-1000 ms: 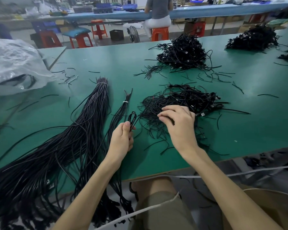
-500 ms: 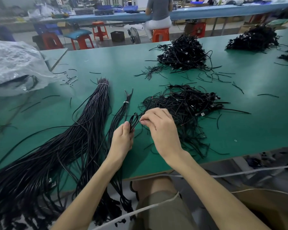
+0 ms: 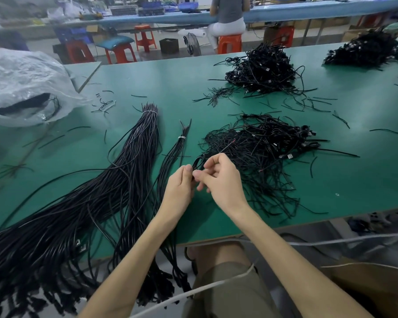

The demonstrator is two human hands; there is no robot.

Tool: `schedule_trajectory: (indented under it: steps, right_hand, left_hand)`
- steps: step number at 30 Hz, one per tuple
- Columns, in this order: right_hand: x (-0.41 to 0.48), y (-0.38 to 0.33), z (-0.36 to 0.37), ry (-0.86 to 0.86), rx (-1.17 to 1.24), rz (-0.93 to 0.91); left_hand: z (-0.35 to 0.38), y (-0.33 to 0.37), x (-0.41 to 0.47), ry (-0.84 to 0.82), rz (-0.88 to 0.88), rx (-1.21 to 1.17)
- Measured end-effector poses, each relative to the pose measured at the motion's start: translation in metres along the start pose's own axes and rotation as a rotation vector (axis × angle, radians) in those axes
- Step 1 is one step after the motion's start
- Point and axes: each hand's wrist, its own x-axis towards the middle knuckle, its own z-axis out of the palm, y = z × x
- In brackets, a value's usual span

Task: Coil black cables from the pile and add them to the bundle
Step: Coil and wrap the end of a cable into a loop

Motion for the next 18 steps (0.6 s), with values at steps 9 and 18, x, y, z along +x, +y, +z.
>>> schedule_trajectory:
  steps: [9, 18]
  right_hand:
    - [0.013, 0.003, -0.025, -0.056, -0.048, 0.053]
    - [0.002, -0.007, -0.018, -0.039, -0.287, -0.091]
  left_hand:
    - [0.003, -0.001, -0.003, -0.189, 0.104, 0.098]
    - [0.004, -0.005, -0.003, -0.117, 0.121, 0.123]
